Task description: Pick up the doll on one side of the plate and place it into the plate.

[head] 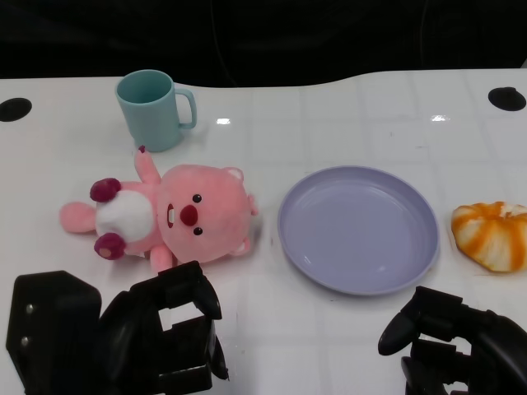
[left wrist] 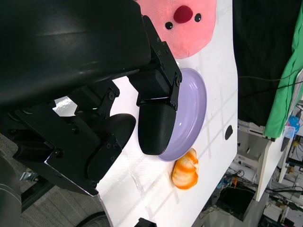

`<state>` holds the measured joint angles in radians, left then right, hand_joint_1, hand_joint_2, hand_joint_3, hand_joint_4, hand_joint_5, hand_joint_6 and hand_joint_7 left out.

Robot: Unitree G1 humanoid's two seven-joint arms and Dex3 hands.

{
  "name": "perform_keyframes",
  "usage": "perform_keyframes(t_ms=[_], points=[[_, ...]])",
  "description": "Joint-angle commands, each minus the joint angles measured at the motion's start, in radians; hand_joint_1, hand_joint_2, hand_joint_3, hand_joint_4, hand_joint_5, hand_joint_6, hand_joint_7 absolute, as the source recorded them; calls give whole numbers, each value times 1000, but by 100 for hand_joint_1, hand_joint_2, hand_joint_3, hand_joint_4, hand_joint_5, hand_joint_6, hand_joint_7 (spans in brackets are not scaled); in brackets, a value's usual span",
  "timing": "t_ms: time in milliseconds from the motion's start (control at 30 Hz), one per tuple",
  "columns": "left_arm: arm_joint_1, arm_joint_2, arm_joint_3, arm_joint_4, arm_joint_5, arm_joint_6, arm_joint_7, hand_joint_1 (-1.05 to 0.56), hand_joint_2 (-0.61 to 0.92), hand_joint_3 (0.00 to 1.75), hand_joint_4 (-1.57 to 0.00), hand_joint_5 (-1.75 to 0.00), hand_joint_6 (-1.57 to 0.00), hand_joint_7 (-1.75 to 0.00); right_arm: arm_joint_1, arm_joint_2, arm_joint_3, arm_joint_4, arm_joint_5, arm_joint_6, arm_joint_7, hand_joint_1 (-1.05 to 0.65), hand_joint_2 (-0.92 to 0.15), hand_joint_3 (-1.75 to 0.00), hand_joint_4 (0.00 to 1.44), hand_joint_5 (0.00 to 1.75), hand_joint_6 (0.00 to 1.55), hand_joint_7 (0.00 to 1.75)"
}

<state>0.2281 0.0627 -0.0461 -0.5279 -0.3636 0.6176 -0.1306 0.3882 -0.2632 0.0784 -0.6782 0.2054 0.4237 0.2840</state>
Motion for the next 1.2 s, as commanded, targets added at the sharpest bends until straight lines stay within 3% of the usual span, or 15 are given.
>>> perform_keyframes(t_ms=[33, 1067, 1200], points=[[-3, 8, 0, 1, 3, -4, -3, -6, 39, 150, -91, -175, -77, -172, 0, -3, -8, 0, 5, -5, 0, -6, -64, -110, 65, 175, 50, 143], [-7, 8, -2, 6, 5, -3, 2, -6, 40, 150, -90, -175, -78, -170, -2, -2, -5, 4, 1, 2, -7, -8, -64, -108, 65, 175, 50, 143], [-9, 7, 0, -1, 2, 1, 4, -5, 43, 147, -87, -171, -82, -153, -4, -3, -7, 10, 2, -5, -3, -7, -65, -108, 65, 175, 50, 143]])
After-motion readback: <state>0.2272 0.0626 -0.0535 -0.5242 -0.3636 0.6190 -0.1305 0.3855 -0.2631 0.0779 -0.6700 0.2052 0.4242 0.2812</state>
